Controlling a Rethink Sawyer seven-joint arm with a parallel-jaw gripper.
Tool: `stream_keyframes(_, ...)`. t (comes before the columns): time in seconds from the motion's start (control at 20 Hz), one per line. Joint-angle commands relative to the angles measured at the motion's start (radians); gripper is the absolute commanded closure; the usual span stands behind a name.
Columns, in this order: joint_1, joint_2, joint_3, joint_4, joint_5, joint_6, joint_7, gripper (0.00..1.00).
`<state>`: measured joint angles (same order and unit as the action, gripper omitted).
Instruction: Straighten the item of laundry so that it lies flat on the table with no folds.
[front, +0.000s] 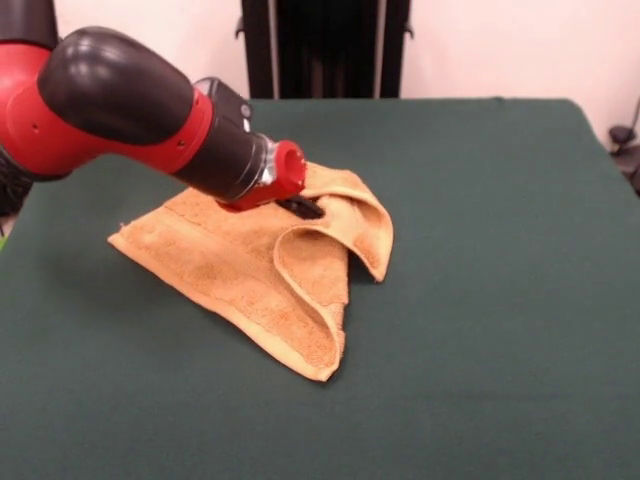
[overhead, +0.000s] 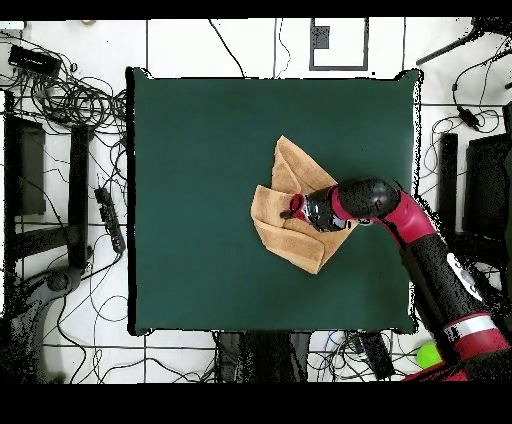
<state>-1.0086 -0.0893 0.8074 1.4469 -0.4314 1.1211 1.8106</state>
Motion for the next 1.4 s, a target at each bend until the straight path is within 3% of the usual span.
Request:
stream_keyframes(0.05,0.011,0.009,0.015,0.170,0.139,0.165,-0.062,1.00)
stream_keyframes(0.15,0.002,0.024,0.032,0.185,0.188,0.195,-0.065,1.00)
stream_keyframes(0.6,0.004,0.039,0.036,0.180,0.191,0.154,-0.134,1.00)
stream_keyframes(0.9,0.038,0.059,-0.020,0.056,0.055,0.069,-0.221,1.00)
stream_keyframes(1.4,0.044,0.068,-0.023,-0.077,-0.069,0.134,-0.313,1.00)
